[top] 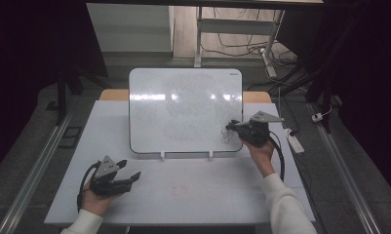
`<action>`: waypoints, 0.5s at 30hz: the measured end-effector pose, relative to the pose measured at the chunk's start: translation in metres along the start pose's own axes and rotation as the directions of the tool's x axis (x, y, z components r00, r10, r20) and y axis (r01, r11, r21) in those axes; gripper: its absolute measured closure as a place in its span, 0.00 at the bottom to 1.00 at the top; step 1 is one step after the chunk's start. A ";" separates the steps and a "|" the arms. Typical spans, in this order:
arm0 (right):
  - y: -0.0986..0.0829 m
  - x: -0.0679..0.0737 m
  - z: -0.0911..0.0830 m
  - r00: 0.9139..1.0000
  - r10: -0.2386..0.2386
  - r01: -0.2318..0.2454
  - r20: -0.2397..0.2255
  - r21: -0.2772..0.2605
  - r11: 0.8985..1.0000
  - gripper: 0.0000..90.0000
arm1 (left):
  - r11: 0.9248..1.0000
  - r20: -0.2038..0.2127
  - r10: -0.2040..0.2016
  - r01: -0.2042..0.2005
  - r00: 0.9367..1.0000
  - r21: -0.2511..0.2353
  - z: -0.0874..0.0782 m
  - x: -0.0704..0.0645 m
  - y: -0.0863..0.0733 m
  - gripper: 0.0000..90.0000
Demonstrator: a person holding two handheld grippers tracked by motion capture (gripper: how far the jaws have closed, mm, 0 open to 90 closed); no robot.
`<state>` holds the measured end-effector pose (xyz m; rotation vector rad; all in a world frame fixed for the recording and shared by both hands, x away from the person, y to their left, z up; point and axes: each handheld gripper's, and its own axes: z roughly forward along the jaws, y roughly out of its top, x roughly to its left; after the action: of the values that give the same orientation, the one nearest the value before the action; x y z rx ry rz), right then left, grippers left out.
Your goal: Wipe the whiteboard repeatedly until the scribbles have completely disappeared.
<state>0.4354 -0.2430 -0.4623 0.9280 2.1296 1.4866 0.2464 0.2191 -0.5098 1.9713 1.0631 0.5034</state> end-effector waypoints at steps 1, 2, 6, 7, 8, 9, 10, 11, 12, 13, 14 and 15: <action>0.001 -0.004 -0.003 1.000 0.016 -0.016 0.023 -0.016 1.000 0.86 | 1.000 0.002 0.000 0.000 1.000 -0.001 0.000 0.000 0.000 0.35; 0.002 -0.007 -0.005 0.999 0.023 -0.022 0.029 -0.023 0.999 0.86 | 1.000 0.001 -0.001 0.001 1.000 -0.001 0.000 0.001 0.000 0.35; -0.007 0.006 0.002 0.999 -0.011 0.012 -0.051 0.035 0.999 0.86 | 1.000 -0.001 -0.004 0.004 1.000 0.000 0.001 0.001 0.000 0.35; -0.008 0.010 0.004 0.997 -0.025 0.028 -0.074 0.053 0.998 0.86 | 1.000 -0.001 -0.003 0.003 1.000 0.000 0.001 0.001 0.000 0.35; -0.008 0.012 0.006 0.996 -0.040 0.045 -0.077 0.060 0.997 0.86 | 1.000 -0.001 -0.003 0.003 1.000 0.000 0.001 0.001 0.000 0.35; -0.006 0.011 0.006 0.996 -0.045 0.050 -0.074 0.061 0.997 0.86 | 1.000 0.001 0.003 -0.003 1.000 0.001 0.001 0.000 0.000 0.35; -0.004 0.008 0.005 0.998 -0.039 0.041 -0.056 0.045 0.998 0.86 | 1.000 0.001 0.003 -0.003 1.000 0.002 0.001 0.000 0.000 0.35; -0.002 0.004 0.002 0.999 -0.019 0.019 -0.030 0.017 1.000 0.86 | 1.000 0.002 0.003 -0.003 1.000 0.002 0.001 0.000 0.000 0.35; 0.000 -0.001 0.000 1.000 0.005 -0.005 -0.003 -0.006 1.000 0.86 | 1.000 0.003 0.003 -0.003 1.000 0.001 0.001 0.000 0.000 0.35; 0.002 -0.005 -0.002 1.000 0.016 -0.016 0.022 -0.023 1.000 0.86 | 1.000 0.003 0.003 -0.003 1.000 0.000 0.001 0.000 0.000 0.35; 0.002 -0.007 -0.003 0.999 0.020 -0.019 0.030 -0.030 0.999 0.86 | 1.000 0.003 0.002 -0.002 1.000 0.000 0.001 0.000 0.000 0.35; 0.002 -0.007 -0.004 0.999 0.022 -0.022 0.026 -0.028 0.999 0.86 | 1.000 0.001 0.001 -0.001 1.000 0.001 0.001 0.001 0.000 0.35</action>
<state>0.4384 -0.2496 -0.4596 0.9590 2.0818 1.5023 0.2476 0.2190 -0.5101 1.9730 1.0613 0.5023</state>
